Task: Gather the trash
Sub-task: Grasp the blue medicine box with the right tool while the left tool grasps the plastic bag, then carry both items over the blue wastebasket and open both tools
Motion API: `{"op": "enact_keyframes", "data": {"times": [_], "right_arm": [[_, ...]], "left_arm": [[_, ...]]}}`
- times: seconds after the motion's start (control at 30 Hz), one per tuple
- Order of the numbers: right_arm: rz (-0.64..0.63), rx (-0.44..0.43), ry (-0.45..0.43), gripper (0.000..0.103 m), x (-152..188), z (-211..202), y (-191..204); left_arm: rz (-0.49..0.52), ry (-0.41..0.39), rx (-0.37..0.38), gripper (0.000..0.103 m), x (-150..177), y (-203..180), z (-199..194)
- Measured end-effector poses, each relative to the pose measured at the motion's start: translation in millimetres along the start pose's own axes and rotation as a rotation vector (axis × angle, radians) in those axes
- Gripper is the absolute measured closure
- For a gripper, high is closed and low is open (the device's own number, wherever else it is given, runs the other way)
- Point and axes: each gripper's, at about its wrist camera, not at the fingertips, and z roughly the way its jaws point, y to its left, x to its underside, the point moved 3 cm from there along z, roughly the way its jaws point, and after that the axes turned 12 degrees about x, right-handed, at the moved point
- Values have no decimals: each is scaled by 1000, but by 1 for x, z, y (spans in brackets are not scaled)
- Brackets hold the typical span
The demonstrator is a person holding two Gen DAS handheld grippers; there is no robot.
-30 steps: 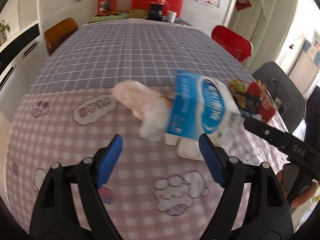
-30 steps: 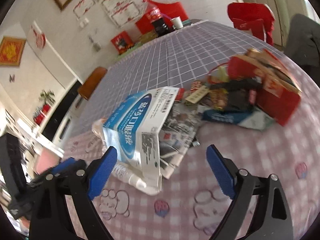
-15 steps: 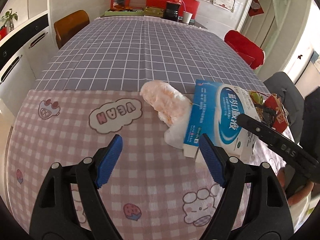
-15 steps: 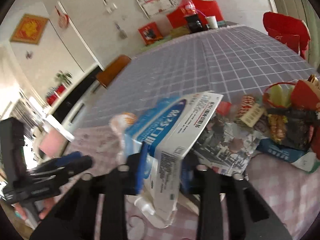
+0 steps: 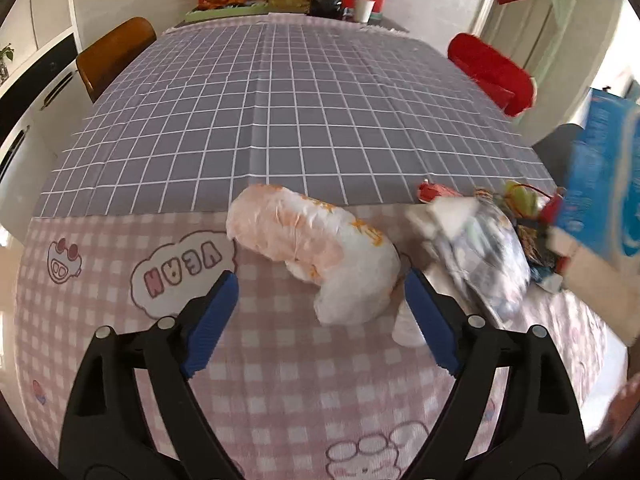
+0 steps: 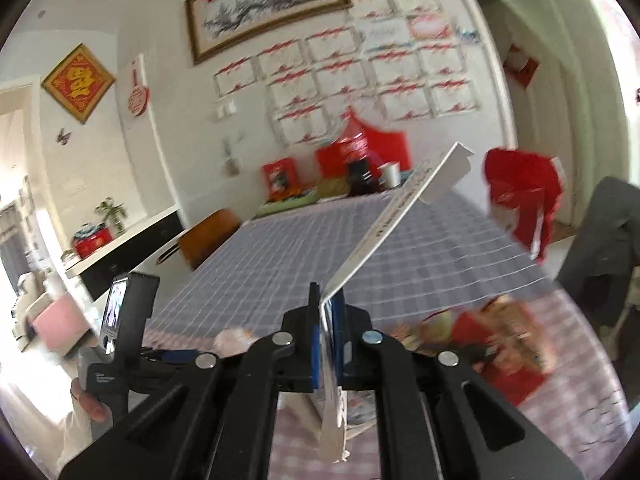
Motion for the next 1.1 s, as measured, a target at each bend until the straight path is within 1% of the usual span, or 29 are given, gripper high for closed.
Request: {"op": "enact_keyframes", "data": {"times": [0.1,0.2,0.23,0.27,0.3,0.37,0.43,0.5,0.6,0.7,0.83,0.9,1.0,1.03,1.1], "right_arm": [[-5,75,-19,97,-5,-4,-22],[-1,138,-20,97,-6,-5,-43],[4,152,-20,97,-5,-7,-50],[11,161,-20,97,-4,-7,-57],[16,167,-19,97,-3,-10,-62],[25,188,-19,97,0,-13,-72],[36,206,-21,97,2,-17,-81],[47,218,-21,97,4,-21,-90],[59,242,-11,97,9,-27,-102],[66,260,-11,97,15,-37,-110],[62,295,-27,97,22,-57,-121],[84,314,-27,97,27,-69,-133],[119,342,-20,97,37,-84,-153],[129,355,-18,97,40,-89,-160],[154,384,-16,97,51,-102,-175]], "left_arm": [[14,21,3,18,-10,1,19],[-14,48,-29,18,-17,10,39],[-29,48,-15,18,-19,13,45],[-33,48,3,37,-19,15,49],[-40,62,11,49,-19,17,53],[-59,61,32,51,-17,21,51],[-54,42,17,53,-15,22,42],[-42,6,-2,53,-13,20,30],[-30,-22,23,53,-11,15,12],[-20,-53,31,53,-7,3,-3],[13,-79,63,53,-3,-21,-17],[44,-89,84,53,-2,-38,-24],[97,-93,119,53,1,-71,-29],[121,-90,142,53,3,-84,-29],[147,-78,160,53,6,-105,-29]]}}
